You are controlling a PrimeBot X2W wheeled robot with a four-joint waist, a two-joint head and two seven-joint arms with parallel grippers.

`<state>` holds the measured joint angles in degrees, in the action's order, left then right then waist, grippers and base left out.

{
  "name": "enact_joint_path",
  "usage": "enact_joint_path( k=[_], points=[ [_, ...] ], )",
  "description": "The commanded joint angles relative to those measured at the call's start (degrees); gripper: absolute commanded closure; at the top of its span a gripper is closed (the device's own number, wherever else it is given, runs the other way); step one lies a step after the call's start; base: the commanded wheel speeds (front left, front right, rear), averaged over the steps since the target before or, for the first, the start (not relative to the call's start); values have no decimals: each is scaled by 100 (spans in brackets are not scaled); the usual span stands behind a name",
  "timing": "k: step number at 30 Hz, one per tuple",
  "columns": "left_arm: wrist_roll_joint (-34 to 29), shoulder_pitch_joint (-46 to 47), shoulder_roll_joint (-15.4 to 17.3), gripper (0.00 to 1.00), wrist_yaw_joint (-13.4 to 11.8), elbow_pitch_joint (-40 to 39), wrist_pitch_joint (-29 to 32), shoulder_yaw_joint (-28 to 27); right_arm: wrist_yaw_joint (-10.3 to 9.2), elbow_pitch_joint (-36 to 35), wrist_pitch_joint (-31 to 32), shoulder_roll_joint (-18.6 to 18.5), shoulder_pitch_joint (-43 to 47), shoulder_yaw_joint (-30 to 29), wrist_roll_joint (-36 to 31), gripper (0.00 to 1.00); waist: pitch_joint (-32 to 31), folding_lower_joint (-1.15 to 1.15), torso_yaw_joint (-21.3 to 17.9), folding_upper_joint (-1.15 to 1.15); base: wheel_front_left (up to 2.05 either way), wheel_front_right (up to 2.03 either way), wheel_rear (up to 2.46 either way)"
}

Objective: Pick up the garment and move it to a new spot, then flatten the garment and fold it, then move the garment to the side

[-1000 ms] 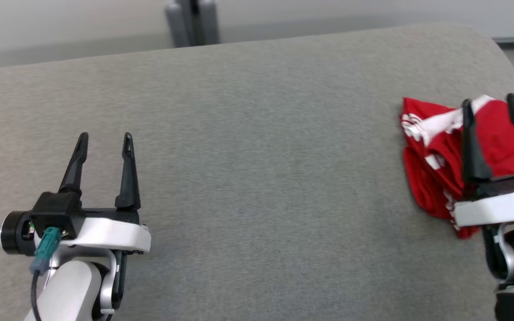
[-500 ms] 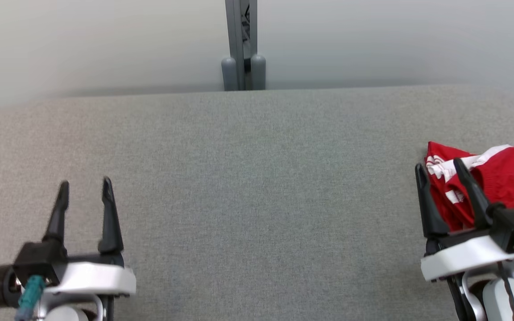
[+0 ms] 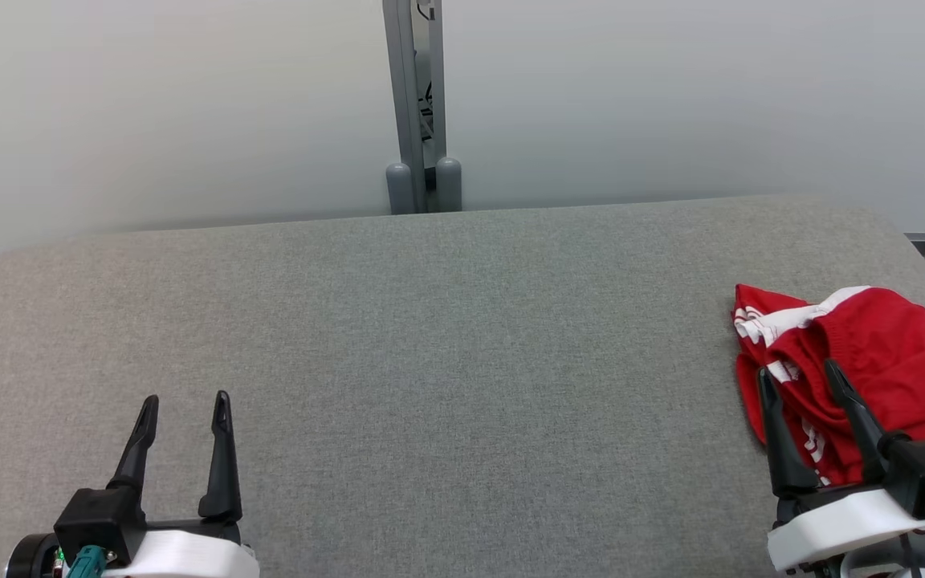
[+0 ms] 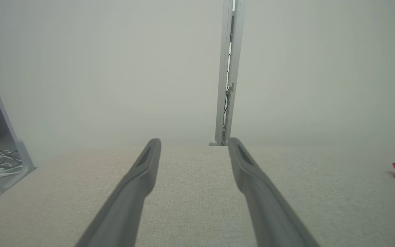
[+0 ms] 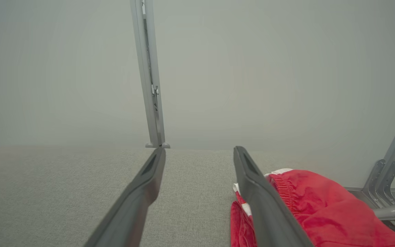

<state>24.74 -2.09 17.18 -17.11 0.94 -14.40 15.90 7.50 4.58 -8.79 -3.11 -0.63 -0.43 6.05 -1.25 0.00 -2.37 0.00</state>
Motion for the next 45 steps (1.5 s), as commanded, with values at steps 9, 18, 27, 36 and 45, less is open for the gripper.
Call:
enact_joint_path(
  k=[9,18,27,36,45],
  points=[
    [70,203,135,0,243,268,-29,3,-1,-24,35,8,68,-5,-58,0,-81,0,38,0,0,0,0],
    [84,373,202,0,459,502,-43,-8,-1,-30,-1,9,24,-15,-7,0,-43,0,91,0,0,0,0],
    [155,417,129,0,490,624,-70,-123,-1,1,-9,8,-36,-2,60,0,-6,0,113,0,0,0,0],
    [210,357,20,0,511,671,-74,-257,-1,21,11,8,-40,-16,97,0,-5,0,105,0,0,0,0],
    [65,356,1,0,508,684,-79,-281,-1,42,-9,8,-64,-21,119,0,-13,0,101,0,0,0,0]
  ],
)
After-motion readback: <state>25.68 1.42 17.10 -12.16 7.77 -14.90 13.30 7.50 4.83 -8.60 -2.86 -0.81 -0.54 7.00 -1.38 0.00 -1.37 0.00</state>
